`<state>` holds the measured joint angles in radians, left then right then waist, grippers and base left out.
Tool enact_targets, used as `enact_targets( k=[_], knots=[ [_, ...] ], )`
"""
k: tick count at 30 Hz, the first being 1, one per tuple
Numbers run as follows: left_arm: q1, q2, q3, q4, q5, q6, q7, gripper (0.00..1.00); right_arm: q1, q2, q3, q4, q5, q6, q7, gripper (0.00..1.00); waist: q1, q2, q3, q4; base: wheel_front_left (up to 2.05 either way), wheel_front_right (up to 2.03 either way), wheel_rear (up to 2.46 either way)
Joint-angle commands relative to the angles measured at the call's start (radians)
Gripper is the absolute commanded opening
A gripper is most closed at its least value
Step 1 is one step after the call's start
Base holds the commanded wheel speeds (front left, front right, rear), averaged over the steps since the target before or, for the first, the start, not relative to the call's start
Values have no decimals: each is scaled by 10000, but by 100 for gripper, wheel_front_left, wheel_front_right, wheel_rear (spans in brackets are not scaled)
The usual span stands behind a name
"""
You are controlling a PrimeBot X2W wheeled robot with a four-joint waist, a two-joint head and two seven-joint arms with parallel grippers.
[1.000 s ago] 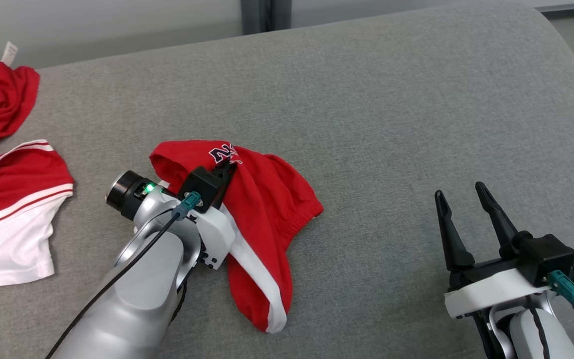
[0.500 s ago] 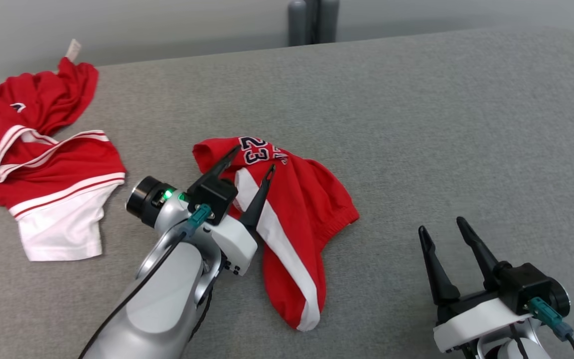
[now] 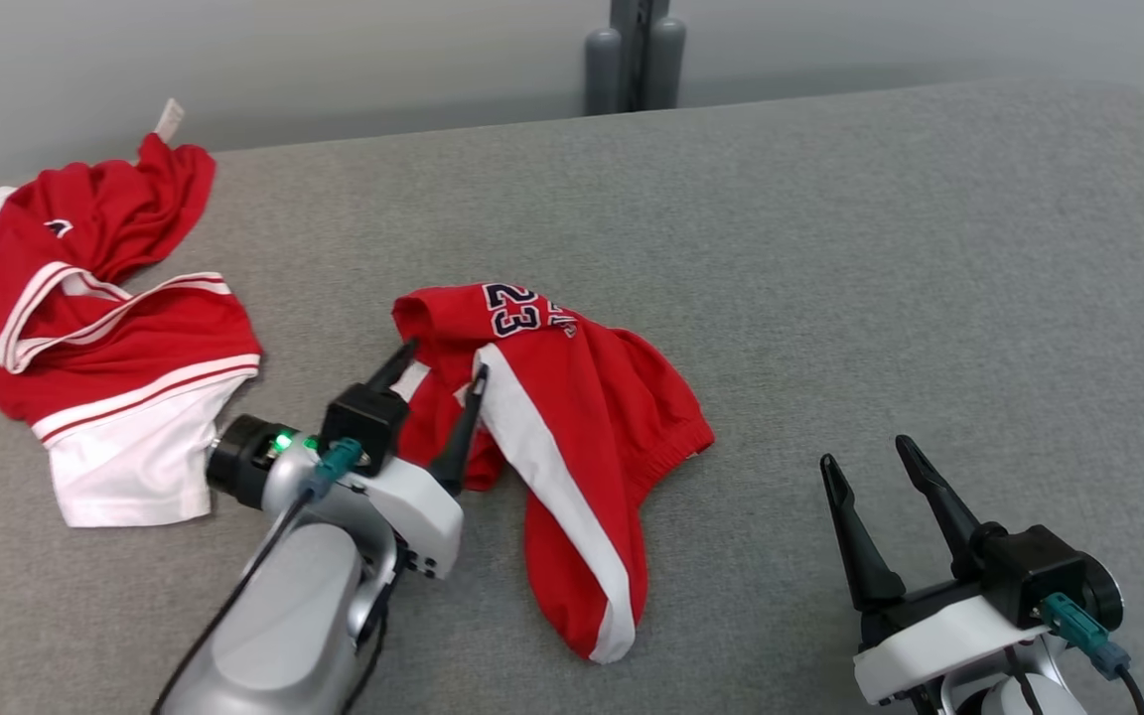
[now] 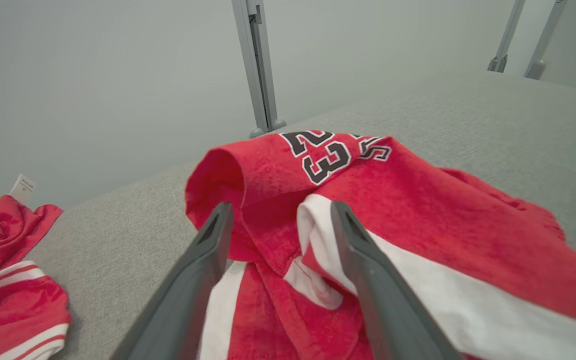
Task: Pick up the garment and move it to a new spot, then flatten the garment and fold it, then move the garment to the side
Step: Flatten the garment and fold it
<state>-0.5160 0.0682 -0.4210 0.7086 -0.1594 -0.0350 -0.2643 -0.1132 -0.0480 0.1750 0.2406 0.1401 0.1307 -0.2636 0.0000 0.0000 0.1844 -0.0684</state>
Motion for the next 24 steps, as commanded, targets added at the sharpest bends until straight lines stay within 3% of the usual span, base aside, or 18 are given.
enact_targets(
  k=[1,9,10,11,12,13,20,24],
  knots=[
    [-249,129,95,125,-29,43,-7,100,-76,-49,-33,-15,-28,2,-22,100,0,0,121,-221,0,0,0],
    [-940,472,246,736,289,39,-7,100,-190,-47,-254,-116,-64,2,-22,100,0,0,507,-707,0,0,0],
    [-994,479,236,730,302,4,-7,85,-200,-47,-269,-118,-54,2,-22,100,0,0,512,-709,0,0,0],
    [-1050,501,194,666,374,-4,-7,48,-200,-47,-284,-117,-46,2,-22,100,0,0,512,-703,0,0,0],
    [-1089,529,163,602,413,-49,-7,31,-192,-47,-305,-113,-27,2,-22,100,0,0,506,-684,0,0,0],
    [-1090,531,133,524,453,-87,-7,0,-184,-47,-328,-111,1,2,-22,100,0,0,494,-650,0,0,0],
    [-762,616,8,-261,549,-332,-7,0,-71,-47,-393,-129,79,2,-22,100,0,0,295,-180,0,0,0],
    [-332,735,-91,-1058,558,-479,-7,0,81,-47,-460,-111,81,2,-22,100,0,0,60,412,0,0,0]
  ],
)
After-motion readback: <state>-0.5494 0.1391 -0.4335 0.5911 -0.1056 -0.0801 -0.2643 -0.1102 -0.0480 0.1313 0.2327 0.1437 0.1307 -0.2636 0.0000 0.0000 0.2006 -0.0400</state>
